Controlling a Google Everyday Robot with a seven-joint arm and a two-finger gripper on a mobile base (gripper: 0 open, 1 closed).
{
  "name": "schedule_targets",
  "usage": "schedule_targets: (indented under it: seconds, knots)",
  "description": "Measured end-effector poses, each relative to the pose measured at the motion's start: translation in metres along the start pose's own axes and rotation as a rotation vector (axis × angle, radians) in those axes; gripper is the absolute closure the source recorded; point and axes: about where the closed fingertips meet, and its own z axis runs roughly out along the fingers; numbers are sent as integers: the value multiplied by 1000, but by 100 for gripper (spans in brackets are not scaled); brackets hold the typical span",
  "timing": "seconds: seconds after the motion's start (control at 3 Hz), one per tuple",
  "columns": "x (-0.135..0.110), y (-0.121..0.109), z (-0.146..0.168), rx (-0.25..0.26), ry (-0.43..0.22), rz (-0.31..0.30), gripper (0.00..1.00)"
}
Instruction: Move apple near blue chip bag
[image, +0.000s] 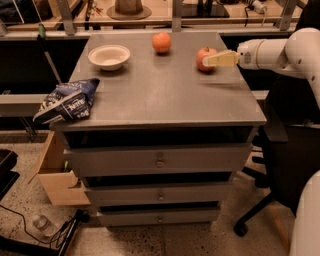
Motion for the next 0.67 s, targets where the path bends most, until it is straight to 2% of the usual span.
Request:
schedule_targets:
  seconds: [0.67]
  knots:
    - [12,10,30,-47,55,-53,0]
